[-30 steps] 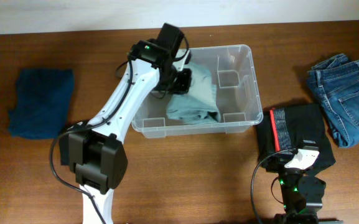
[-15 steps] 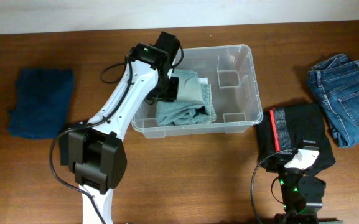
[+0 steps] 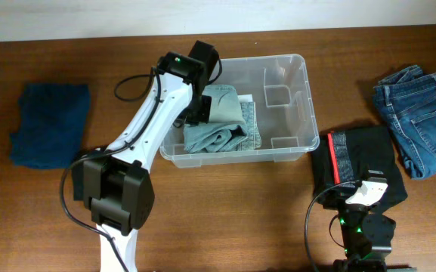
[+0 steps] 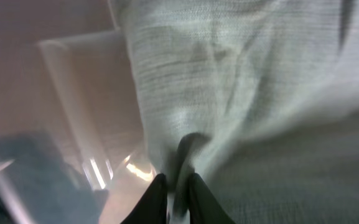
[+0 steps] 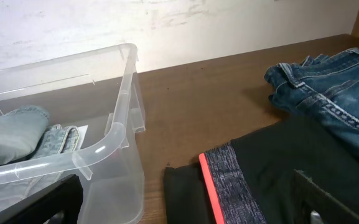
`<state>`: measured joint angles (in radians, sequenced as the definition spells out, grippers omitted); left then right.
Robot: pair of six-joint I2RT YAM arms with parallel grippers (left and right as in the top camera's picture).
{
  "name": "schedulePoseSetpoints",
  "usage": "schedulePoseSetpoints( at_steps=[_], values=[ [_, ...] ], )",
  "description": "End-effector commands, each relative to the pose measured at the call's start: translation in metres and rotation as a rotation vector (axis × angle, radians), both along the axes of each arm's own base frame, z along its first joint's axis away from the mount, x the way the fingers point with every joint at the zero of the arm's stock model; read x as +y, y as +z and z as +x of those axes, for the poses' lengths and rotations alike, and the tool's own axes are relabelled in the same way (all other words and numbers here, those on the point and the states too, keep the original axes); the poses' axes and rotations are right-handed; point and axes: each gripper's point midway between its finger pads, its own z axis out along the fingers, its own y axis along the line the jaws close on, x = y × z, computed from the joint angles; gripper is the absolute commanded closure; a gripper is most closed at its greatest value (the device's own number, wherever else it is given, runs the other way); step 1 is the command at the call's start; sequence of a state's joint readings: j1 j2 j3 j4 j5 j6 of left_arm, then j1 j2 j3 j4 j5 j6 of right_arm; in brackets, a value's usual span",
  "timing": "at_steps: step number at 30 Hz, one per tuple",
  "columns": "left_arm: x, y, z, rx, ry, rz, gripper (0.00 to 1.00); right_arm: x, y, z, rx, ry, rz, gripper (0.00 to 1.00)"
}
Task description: Pack container
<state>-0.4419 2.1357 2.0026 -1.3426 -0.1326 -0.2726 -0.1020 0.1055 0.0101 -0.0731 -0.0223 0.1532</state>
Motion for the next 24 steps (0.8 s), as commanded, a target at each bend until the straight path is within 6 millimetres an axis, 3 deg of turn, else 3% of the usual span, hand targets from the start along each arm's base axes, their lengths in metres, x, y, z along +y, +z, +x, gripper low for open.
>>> schedulePoseSetpoints(
  at_steps=[1, 3, 6, 13, 20, 24],
  values=[
    [-0.008, 0.046, 0.017, -0.111, 0.001, -0.053, 0.88, 0.0, -0.002, 0.0, 0.003, -0.003, -0.005, 0.01],
    [-0.017, 0.058, 0.017, -0.118, -0.005, -0.106, 0.93, 0.0, -0.002, 0.0, 0.003, -0.003, -0.005, 0.01],
    [-0.03, 0.059, 0.01, -0.081, -0.019, -0.181, 0.95, 0.0, -0.002, 0.0, 0.003, -0.003, -0.004, 0.01],
    [-0.054, 0.035, -0.015, 0.047, -0.055, -0.257, 0.95, 0.0, -0.002, 0.0, 0.003, -0.003, -0.004, 0.01],
    [-0.048, 0.003, -0.051, 0.198, -0.061, -0.188, 0.95, 0.0, -0.002, 0.0, 0.003, -0.003, -0.005, 0.01],
    [-0.042, -0.017, -0.06, 0.24, -0.056, -0.156, 0.95, 0.0, -0.002, 0.0, 0.003, -0.003, -0.005, 0.01]
  ],
)
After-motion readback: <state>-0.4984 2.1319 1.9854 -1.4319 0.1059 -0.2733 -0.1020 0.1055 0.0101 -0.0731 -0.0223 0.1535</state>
